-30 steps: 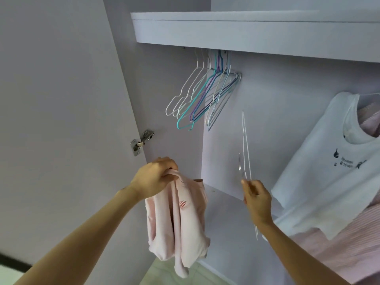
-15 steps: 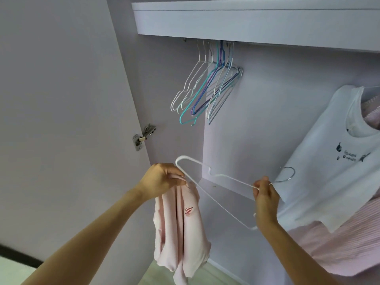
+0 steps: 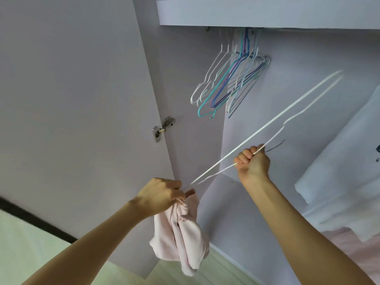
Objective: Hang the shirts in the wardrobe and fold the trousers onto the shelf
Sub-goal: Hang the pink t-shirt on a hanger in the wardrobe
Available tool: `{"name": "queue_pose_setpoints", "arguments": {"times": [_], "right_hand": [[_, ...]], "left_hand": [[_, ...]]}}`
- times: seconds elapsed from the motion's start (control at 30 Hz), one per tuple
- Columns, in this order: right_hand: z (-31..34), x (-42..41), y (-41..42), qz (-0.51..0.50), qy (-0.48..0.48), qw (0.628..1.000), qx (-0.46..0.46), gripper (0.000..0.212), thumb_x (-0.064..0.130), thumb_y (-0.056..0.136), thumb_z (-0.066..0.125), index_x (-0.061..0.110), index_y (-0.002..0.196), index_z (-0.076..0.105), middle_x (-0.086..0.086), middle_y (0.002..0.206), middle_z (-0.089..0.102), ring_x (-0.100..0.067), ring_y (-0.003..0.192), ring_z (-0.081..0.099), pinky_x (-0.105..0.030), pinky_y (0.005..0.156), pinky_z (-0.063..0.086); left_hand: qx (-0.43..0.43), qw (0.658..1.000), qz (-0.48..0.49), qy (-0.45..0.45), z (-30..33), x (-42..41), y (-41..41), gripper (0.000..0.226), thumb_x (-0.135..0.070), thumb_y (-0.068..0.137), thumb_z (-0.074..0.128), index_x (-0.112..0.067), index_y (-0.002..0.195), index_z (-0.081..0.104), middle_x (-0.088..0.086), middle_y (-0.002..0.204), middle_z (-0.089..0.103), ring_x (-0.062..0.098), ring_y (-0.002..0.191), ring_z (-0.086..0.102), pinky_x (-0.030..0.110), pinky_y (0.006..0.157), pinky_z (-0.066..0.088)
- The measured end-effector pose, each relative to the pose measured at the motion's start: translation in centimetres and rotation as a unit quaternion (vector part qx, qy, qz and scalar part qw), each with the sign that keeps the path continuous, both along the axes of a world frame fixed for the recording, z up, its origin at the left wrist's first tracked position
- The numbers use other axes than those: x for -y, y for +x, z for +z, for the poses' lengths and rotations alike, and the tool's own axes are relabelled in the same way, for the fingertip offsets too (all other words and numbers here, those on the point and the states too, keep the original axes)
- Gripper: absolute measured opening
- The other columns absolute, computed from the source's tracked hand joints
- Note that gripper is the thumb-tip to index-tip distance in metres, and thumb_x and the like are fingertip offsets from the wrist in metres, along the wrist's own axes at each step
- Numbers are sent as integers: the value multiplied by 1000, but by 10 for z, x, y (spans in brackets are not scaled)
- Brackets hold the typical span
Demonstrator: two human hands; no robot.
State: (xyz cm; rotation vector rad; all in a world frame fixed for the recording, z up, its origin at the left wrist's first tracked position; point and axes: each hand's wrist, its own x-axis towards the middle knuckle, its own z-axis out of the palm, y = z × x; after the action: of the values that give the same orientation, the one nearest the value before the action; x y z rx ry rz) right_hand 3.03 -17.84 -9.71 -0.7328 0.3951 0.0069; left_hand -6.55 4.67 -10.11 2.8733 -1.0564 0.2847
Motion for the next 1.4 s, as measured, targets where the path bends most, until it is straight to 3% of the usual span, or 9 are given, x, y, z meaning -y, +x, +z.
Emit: {"name": "queue_pose_setpoints", "arguments": {"times": [0.13,0.33,0.47,0.57,0.73,0.9,1.03,1.1,1.4], "right_hand": [[-2,-25,6,62,-23,998,-10,43,28,102,23,20,59,21,7,41,19,-7,29,14,-15,35,13],[-42,-69,-1,125,-232,964,-20,43,31,102,25,21,61,21,12,34,21,-4,27,15,-16,33,14],[-72,-68,-7,70,-396,915,31,48,24,102,27,18,55,29,-1,50,35,-15,47,33,-26,52,26],[-62,-64,1,0,-447,893,57,47,19,102,27,14,56,34,-6,60,44,-22,64,42,-30,63,31],[-12,-64,17,-82,-488,853,167,34,13,101,31,2,74,48,-16,73,50,-19,73,42,-28,65,32],[19,-72,21,-105,-506,822,241,34,11,100,31,-7,84,54,-29,83,60,-36,78,56,-39,75,40],[31,-70,27,-101,-498,823,254,30,14,101,29,4,83,51,-13,79,54,-22,76,49,-39,76,42],[28,-65,30,-96,-486,833,247,29,15,101,29,6,83,50,-9,81,53,-19,77,48,-30,71,39],[-4,-37,36,-79,-498,840,202,32,34,90,22,25,60,29,-7,69,43,-20,69,39,-32,67,32]], "left_hand": [[18,1000,18,8,0,-8,-10,21,-19,59,89,-25,60,69,-3,52,46,16,41,46,15,38,28],[75,994,74,-29,18,-24,-16,15,-7,63,82,-18,65,71,2,54,48,19,42,47,15,41,26],[117,979,150,-72,26,-37,-19,17,-7,72,57,-15,67,72,0,56,56,20,49,55,17,44,35],[127,973,183,-62,24,-47,-24,5,-12,69,68,-14,66,72,-2,59,63,19,54,60,21,51,46],[79,971,222,-30,23,-56,-25,18,-26,74,77,-12,66,69,-1,62,63,21,59,61,25,41,46],[-19,962,272,25,24,-48,-16,30,-36,99,39,-14,102,59,0,118,52,32,81,61,32,61,39],[-207,924,316,-50,12,-42,-10,32,-35,100,34,-17,74,37,-5,70,46,25,74,50,31,63,31],[-292,895,319,-107,7,-41,-7,37,-33,99,36,-19,66,33,-7,66,42,17,68,43,28,62,30],[-324,855,350,-205,9,-22,7,49,-48,87,58,-15,57,37,-5,59,37,10,54,33,20,50,28]]}}
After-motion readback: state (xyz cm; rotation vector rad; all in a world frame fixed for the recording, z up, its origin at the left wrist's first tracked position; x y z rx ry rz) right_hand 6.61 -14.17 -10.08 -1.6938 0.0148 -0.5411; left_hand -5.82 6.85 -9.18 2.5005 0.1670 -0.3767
